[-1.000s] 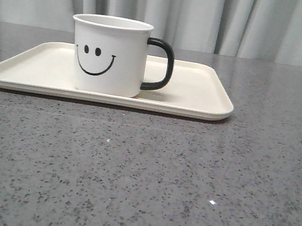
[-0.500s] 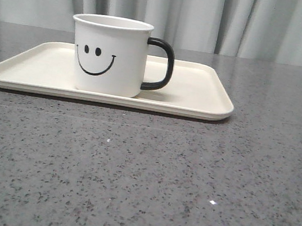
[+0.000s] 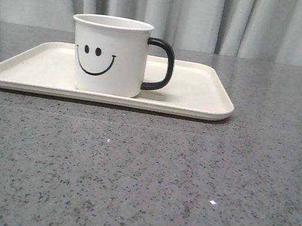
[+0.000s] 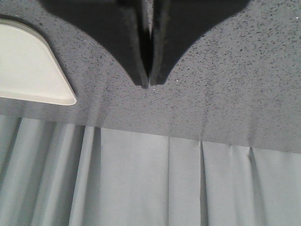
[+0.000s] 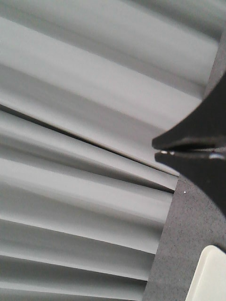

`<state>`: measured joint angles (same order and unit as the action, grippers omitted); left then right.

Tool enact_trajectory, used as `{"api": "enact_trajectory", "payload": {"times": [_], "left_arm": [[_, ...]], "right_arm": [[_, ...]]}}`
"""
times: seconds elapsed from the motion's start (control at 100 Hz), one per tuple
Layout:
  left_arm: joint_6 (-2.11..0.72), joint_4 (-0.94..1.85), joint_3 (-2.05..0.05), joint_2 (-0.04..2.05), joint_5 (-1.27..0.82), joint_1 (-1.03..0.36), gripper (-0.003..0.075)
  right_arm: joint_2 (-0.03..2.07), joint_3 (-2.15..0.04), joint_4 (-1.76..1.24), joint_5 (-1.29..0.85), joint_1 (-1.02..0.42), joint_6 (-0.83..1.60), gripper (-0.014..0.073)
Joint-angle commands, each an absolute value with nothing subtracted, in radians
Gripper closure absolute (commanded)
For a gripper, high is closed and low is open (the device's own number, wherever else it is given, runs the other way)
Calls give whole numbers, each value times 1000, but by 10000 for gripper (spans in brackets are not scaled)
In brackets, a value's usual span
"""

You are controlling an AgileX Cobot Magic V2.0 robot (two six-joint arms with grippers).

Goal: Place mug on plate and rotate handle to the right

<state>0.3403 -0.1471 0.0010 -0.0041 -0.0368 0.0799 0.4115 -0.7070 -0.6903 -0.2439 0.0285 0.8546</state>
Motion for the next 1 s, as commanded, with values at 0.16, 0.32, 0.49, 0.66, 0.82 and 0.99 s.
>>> {"api": "enact_trajectory", "payload": {"times": [0.16, 0.32, 0.49, 0.66, 0.82, 0.99], "left_arm": [[350, -111, 11, -34, 42, 73, 740], [350, -111, 11, -34, 42, 73, 740], [350, -111, 11, -34, 42, 73, 740], [350, -111, 11, -34, 42, 73, 740], [350, -111, 11, -34, 42, 73, 740], [350, -111, 11, -34, 42, 73, 740]], "right_arm": [[417, -732, -701, -173, 35, 857, 655], [417, -732, -701, -173, 35, 857, 655], [417, -732, -701, -173, 35, 857, 655], [417, -732, -701, -173, 35, 857, 655], [417, -732, -701, -173, 35, 857, 655], [411, -725, -701, -172, 35, 857, 655]]}}
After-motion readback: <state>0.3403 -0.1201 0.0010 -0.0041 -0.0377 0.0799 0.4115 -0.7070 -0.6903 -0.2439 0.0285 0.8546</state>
